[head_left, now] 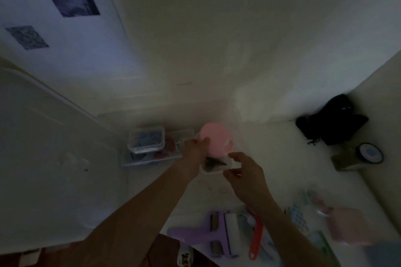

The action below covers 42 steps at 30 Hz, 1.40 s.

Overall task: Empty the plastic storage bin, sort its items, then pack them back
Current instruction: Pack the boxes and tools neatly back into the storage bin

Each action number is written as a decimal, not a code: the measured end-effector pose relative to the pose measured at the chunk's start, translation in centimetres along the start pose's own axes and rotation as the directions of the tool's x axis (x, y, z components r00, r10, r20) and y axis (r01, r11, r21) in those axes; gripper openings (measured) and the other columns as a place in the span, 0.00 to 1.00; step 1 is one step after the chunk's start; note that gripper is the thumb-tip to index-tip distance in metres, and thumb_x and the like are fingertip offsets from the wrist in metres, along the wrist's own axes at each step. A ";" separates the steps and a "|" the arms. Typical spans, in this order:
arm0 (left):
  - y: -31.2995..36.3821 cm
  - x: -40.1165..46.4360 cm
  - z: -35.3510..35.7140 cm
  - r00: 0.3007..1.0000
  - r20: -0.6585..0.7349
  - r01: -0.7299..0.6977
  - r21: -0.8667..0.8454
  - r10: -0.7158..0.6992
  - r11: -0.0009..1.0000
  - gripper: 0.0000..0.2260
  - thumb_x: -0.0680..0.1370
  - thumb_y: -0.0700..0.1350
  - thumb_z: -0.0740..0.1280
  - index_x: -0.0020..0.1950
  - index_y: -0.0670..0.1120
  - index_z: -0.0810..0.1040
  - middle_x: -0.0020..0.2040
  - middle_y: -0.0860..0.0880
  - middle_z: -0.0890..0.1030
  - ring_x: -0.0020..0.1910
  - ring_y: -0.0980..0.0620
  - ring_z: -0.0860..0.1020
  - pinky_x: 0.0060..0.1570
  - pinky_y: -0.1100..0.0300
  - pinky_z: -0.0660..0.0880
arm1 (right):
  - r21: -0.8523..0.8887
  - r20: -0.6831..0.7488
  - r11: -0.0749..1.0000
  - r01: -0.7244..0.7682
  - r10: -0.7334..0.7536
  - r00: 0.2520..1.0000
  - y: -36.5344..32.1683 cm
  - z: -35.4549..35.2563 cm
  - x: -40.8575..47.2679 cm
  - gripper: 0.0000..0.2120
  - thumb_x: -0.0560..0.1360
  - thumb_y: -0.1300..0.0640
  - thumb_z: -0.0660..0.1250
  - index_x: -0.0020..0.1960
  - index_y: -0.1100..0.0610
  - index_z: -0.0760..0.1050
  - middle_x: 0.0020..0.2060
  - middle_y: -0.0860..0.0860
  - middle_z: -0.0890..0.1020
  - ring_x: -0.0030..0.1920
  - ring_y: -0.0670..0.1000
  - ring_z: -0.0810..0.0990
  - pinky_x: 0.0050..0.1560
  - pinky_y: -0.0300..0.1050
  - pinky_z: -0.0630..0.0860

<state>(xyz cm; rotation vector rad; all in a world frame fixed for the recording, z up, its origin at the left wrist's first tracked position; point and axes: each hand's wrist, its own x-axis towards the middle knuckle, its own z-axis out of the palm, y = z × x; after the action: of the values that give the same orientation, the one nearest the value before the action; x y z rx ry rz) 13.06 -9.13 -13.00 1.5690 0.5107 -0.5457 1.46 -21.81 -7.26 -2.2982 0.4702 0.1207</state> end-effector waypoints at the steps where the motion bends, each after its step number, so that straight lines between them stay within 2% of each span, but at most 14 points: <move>1: -0.6 1.7 0.3 0.999 -0.038 -0.035 0.037 0.036 0.999 0.37 0.62 0.65 0.67 0.60 0.39 0.78 0.57 0.41 0.82 0.55 0.44 0.81 0.58 0.45 0.78 | 0.019 -0.020 1.000 -0.007 0.008 1.000 0.2 0.0 0.0 0.21 0.71 0.59 0.73 0.64 0.52 0.76 0.58 0.52 0.81 0.52 0.54 0.83 0.58 0.51 0.76; 5: -0.5 2.9 0.9 0.980 -0.124 -0.129 0.221 0.159 0.967 0.35 0.66 0.66 0.58 0.60 0.42 0.79 0.57 0.41 0.82 0.57 0.43 0.79 0.57 0.47 0.76 | 0.099 -0.054 0.995 -0.019 0.025 0.998 0.9 -0.2 0.2 0.20 0.72 0.61 0.71 0.63 0.53 0.77 0.57 0.49 0.82 0.48 0.48 0.84 0.58 0.48 0.78; 9: -0.6 2.1 1.4 0.959 -0.159 -0.181 0.298 0.236 0.937 0.22 0.78 0.58 0.62 0.57 0.41 0.79 0.53 0.40 0.82 0.54 0.42 0.80 0.52 0.50 0.76 | 0.158 -0.060 0.987 0.024 -0.014 0.998 1.3 -0.1 0.4 0.17 0.73 0.61 0.70 0.62 0.53 0.78 0.56 0.48 0.83 0.47 0.45 0.84 0.54 0.41 0.78; 12: -0.4 0.9 2.0 0.947 -0.151 -0.216 0.356 0.284 0.909 0.25 0.77 0.60 0.64 0.65 0.42 0.72 0.62 0.40 0.78 0.61 0.40 0.76 0.60 0.50 0.72 | 0.222 -0.085 0.974 0.042 -0.024 0.996 1.5 -1.3 0.0 0.16 0.73 0.63 0.70 0.59 0.53 0.79 0.53 0.46 0.84 0.45 0.41 0.84 0.47 0.28 0.74; 14: 0.4 -1.4 2.8 0.906 -0.186 -0.278 0.415 0.380 0.866 0.30 0.77 0.59 0.65 0.72 0.43 0.66 0.69 0.40 0.72 0.68 0.40 0.70 0.69 0.48 0.65 | 0.321 -0.145 0.946 0.046 0.002 0.989 2.0 -3.4 -0.5 0.13 0.73 0.65 0.71 0.55 0.53 0.81 0.50 0.43 0.84 0.42 0.39 0.83 0.42 0.26 0.75; 18: 3.6 -8.3 9.9 0.674 0.020 -0.661 0.462 0.739 0.591 0.20 0.78 0.52 0.67 0.68 0.48 0.73 0.67 0.48 0.74 0.67 0.48 0.71 0.69 0.53 0.65 | 0.328 -0.368 0.945 0.012 0.116 0.923 8.0 -10.7 -0.4 0.11 0.73 0.60 0.73 0.54 0.50 0.80 0.50 0.42 0.83 0.43 0.40 0.82 0.40 0.33 0.78; 22: 4.2 -13.1 20.4 0.492 0.408 -0.860 0.364 0.769 0.357 0.16 0.80 0.54 0.63 0.65 0.50 0.75 0.63 0.53 0.76 0.62 0.53 0.74 0.66 0.59 0.67 | 0.145 -0.554 0.973 -0.177 0.228 0.801 17.5 -18.7 1.5 0.14 0.71 0.56 0.74 0.56 0.55 0.79 0.51 0.52 0.83 0.49 0.53 0.82 0.50 0.47 0.77; 24: 2.4 -13.3 25.2 0.539 0.545 -0.841 0.399 0.642 0.367 0.21 0.79 0.59 0.57 0.68 0.52 0.73 0.64 0.52 0.75 0.64 0.51 0.73 0.67 0.57 0.66 | 0.003 -0.555 0.966 -0.259 0.217 0.803 21.1 -21.9 3.2 0.18 0.71 0.57 0.74 0.59 0.59 0.77 0.55 0.58 0.81 0.55 0.61 0.79 0.57 0.51 0.73; 26: 0.2 -12.5 29.0 0.610 0.614 -0.792 0.454 0.501 0.408 0.24 0.77 0.61 0.54 0.70 0.53 0.70 0.68 0.51 0.73 0.67 0.50 0.70 0.68 0.57 0.64 | -0.206 -0.469 0.939 -0.274 0.151 0.870 24.3 -24.1 5.7 0.25 0.72 0.57 0.72 0.67 0.60 0.72 0.64 0.60 0.75 0.63 0.63 0.73 0.63 0.55 0.69; 29: -2.6 -10.8 32.4 0.656 0.645 -0.752 0.509 0.393 0.419 0.21 0.80 0.57 0.57 0.73 0.54 0.66 0.70 0.51 0.70 0.69 0.49 0.68 0.69 0.56 0.64 | -0.551 -0.210 0.821 -0.152 0.040 0.977 29.4 -25.6 9.4 0.35 0.73 0.57 0.70 0.77 0.58 0.61 0.74 0.61 0.64 0.73 0.64 0.62 0.71 0.55 0.63; 31: -3.8 -10.1 33.6 0.676 0.637 -0.733 0.533 0.370 0.423 0.20 0.81 0.54 0.59 0.73 0.55 0.65 0.70 0.50 0.70 0.69 0.48 0.68 0.68 0.55 0.65 | -0.688 -0.091 0.721 -0.078 0.020 0.996 31.8 -25.7 11.1 0.36 0.73 0.55 0.71 0.77 0.54 0.60 0.74 0.60 0.64 0.73 0.63 0.61 0.68 0.54 0.66; 36: -4.9 -9.5 34.3 0.710 0.614 -0.700 0.566 0.344 0.436 0.23 0.80 0.52 0.63 0.74 0.54 0.63 0.70 0.48 0.69 0.68 0.47 0.69 0.66 0.56 0.64 | -0.763 -0.104 0.646 -0.030 -0.078 0.992 31.1 -26.5 11.2 0.24 0.68 0.58 0.74 0.62 0.56 0.74 0.57 0.59 0.74 0.51 0.61 0.76 0.49 0.52 0.77; 39: -4.1 -10.2 33.5 0.699 0.615 -0.711 0.544 0.364 0.445 0.28 0.78 0.52 0.66 0.76 0.55 0.60 0.73 0.50 0.67 0.70 0.49 0.66 0.67 0.58 0.62 | -0.633 -0.053 0.773 0.038 -0.091 0.994 28.5 -27.8 8.5 0.34 0.63 0.48 0.79 0.66 0.52 0.72 0.59 0.55 0.71 0.51 0.57 0.75 0.46 0.49 0.78; 42: -1.2 -12.4 30.9 0.631 0.619 -0.773 0.444 0.468 0.454 0.33 0.74 0.53 0.72 0.76 0.53 0.62 0.72 0.52 0.68 0.69 0.53 0.67 0.65 0.66 0.62 | -0.417 -0.075 0.882 0.222 -0.277 0.958 23.1 -28.8 5.2 0.38 0.59 0.36 0.78 0.65 0.48 0.72 0.55 0.49 0.73 0.49 0.52 0.79 0.45 0.46 0.79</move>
<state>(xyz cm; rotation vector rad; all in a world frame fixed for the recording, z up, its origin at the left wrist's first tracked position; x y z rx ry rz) 1.36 -39.92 -7.85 2.1018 -0.7408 -0.4559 -3.93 -58.59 -4.07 -2.7676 0.2205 -0.0726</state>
